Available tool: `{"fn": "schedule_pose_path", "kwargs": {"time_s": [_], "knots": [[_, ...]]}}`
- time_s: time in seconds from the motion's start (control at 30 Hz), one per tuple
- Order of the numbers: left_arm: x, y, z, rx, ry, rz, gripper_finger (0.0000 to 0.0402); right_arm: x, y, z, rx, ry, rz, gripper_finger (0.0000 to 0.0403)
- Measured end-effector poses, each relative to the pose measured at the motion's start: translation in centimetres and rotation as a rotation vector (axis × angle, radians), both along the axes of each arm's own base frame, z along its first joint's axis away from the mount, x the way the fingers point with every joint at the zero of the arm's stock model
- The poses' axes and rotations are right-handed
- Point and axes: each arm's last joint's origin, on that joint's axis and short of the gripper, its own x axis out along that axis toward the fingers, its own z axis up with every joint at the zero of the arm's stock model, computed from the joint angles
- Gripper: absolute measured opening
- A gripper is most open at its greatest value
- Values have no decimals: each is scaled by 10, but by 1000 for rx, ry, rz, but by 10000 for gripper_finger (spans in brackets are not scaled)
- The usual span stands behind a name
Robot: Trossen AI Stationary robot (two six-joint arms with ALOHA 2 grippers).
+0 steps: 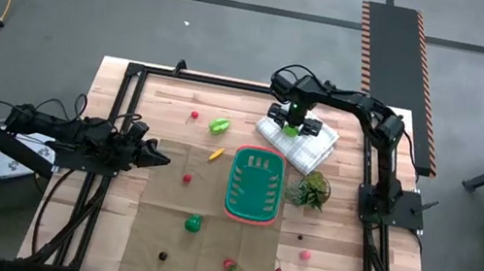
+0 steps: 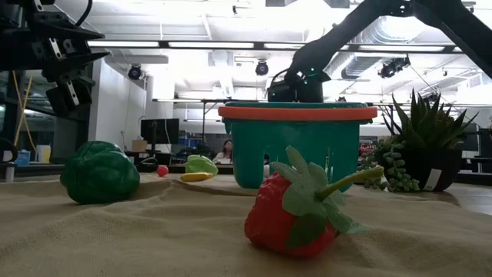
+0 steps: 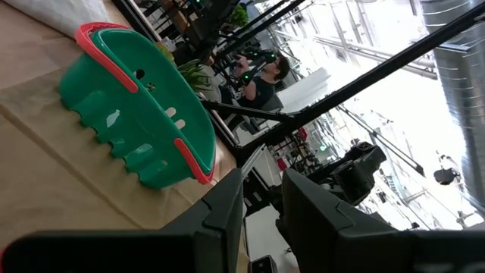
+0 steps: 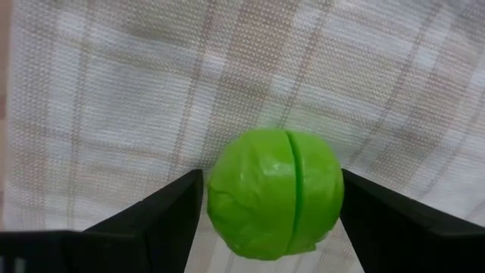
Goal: Pick and placing Produce into tupperware
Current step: Put the green cabbage into the blue basket
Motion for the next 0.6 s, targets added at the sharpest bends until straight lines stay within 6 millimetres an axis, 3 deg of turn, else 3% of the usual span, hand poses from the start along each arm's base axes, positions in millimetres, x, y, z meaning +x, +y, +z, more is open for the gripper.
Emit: {"fn": "schedule_pose_path", "kwargs": {"time_s": [0.6], "knots": [[0, 0, 0, 0, 0, -3, 83, 0, 0, 0, 12, -9, 0, 268]]}}
